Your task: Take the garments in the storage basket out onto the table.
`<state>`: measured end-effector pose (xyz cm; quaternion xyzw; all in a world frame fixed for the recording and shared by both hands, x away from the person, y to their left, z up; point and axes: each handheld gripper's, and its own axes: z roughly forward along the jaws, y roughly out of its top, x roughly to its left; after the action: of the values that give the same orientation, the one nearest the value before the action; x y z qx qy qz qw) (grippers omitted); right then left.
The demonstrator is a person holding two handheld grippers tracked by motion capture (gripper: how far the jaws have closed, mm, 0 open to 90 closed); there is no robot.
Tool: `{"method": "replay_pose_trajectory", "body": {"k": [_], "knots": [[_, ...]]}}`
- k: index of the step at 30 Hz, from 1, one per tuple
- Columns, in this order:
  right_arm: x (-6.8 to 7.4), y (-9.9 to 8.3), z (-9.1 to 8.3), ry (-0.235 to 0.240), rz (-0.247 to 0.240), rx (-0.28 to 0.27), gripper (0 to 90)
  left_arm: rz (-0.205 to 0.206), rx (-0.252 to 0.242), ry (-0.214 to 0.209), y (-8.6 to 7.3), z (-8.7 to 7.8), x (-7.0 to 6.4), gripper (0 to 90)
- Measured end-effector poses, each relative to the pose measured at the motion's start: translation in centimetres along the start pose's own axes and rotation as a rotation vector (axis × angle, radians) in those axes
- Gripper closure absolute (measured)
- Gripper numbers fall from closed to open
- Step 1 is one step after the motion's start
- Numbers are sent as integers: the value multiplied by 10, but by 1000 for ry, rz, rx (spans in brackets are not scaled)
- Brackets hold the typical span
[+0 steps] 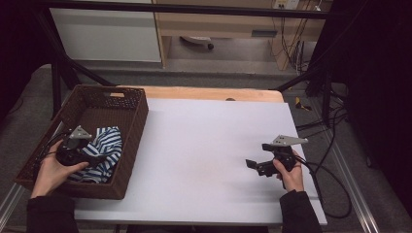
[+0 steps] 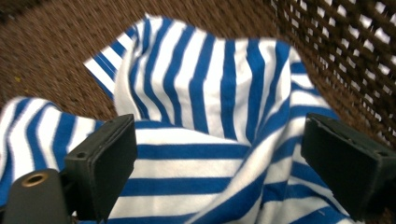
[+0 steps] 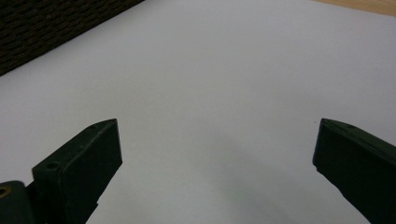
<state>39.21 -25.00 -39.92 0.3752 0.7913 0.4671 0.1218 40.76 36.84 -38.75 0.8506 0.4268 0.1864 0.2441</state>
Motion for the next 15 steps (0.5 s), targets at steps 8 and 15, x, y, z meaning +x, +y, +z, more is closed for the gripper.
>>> {"method": "replay_pose_trajectory", "body": {"k": [8, 15], "knots": [[0, 0, -1, 0, 1, 1, 17, 35, 52, -22, 0, 5, -2, 380], [0, 0, -1, -2, 6, 1, 17, 39, 72, -60, 0, 7, -3, 651]]}}
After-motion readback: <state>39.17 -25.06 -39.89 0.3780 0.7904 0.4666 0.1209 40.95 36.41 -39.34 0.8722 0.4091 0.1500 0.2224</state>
